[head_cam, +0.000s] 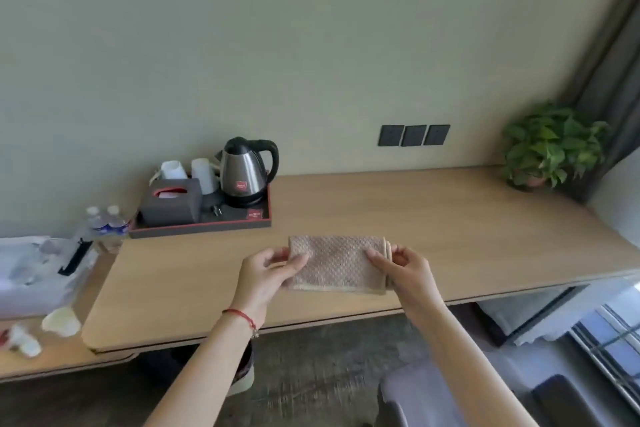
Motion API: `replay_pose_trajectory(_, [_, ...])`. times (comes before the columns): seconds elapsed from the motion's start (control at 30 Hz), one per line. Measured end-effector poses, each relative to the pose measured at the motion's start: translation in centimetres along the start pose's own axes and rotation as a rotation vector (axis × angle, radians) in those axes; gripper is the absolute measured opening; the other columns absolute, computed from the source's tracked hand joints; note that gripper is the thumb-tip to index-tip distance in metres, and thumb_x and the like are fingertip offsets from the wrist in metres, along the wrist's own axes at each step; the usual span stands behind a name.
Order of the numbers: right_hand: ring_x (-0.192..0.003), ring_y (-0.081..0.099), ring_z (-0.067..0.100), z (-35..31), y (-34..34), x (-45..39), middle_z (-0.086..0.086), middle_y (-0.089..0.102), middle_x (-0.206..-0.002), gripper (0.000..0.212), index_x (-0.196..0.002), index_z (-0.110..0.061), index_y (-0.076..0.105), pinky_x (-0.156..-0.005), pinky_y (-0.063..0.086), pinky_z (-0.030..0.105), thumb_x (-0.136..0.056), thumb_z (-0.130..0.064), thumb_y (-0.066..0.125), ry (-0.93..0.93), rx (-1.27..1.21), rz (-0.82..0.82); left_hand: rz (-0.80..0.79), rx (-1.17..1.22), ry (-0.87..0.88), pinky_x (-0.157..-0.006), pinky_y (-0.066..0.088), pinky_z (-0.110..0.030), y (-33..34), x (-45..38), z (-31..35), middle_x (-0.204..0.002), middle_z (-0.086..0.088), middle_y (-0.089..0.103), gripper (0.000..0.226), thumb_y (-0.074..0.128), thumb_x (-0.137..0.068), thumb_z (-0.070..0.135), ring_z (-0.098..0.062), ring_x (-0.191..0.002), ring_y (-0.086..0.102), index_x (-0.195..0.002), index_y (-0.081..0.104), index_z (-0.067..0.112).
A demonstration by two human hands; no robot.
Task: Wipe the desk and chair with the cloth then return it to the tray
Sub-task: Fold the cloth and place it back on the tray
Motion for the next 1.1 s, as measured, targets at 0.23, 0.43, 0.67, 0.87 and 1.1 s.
replay_pose_trajectory(0.23, [-0.057,0.061,0.008,0.5,7.5,-9.7,-0.006,0.067,-0.061,0.024,-0.066,-0.013,0.071,-0.049,0.048,0.021,-0.060,-0.032,0.083,-0.017,0.038,-0.035,0.004,-0.002,0.092,-0.079,0.052,-0.015,-5.5,-9.0,1.5,-0.112,-0.007,0.069,0.017,0.072,-0.077,0.020,-0.006,-0.095,0.066,-0.092,0.072,0.012])
replay_pose_trajectory(0.43, [-0.066,0.064,0.015,1.0,13.3,-18.1,0.001,0.072,-0.068,0.027,-0.074,-0.010,0.074,-0.066,0.051,0.034,-0.070,-0.036,0.076,-0.031,0.049,-0.175,0.095,0.264,-0.070,-0.088,0.050,-0.037,-7.5,-16.6,0.2,-0.107,-0.009,0.073,0.045,0.072,-0.068,0.051,-0.023,-0.099,0.068,-0.099,0.070,0.018])
replay_pose_trajectory(0.67, [-0.091,0.069,0.021,1.4,19.0,-24.3,0.010,0.075,-0.095,0.029,-0.096,-0.011,0.071,-0.076,0.055,0.030,-0.082,-0.035,0.065,0.001,0.059,-0.453,0.100,0.597,-0.502,-0.087,0.054,-0.042,-9.7,-22.7,-4.4,-0.107,-0.006,0.074,0.055,0.065,-0.073,0.057,-0.024,-0.103,0.068,-0.110,0.065,0.015])
replay_pose_trajectory(0.87, [-0.092,0.065,0.022,2.8,21.1,-27.9,0.020,0.070,-0.105,0.024,-0.101,-0.004,0.065,-0.081,0.049,0.036,-0.088,-0.024,0.060,0.040,0.058,-0.522,0.044,0.632,-0.639,-0.074,0.059,-0.039,-10.9,-24.8,-6.9,-0.087,-0.010,0.074,0.045,0.074,-0.068,0.023,-0.025,-0.081,0.070,-0.108,0.065,0.003])
replay_pose_trajectory(1.1, [-0.071,0.058,0.018,5.6,22.6,-31.4,0.005,0.067,-0.072,0.018,-0.078,-0.002,0.067,-0.067,0.045,0.031,-0.086,-0.018,0.066,0.059,0.247,-0.376,0.330,0.317,-0.333,-0.079,0.054,-0.032,-15.1,-28.5,-5.9,-0.100,-0.014,0.071,0.022,0.064,-0.085,0.008,-0.023,-0.090,0.067,-0.105,0.066,-0.001])
Point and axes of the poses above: each hand's wrist, its own x-axis away from the middle knuckle, its own y-axis out of the palm, z = x × y, the point moved 5 cm from there along -x, towards the middle knuckle
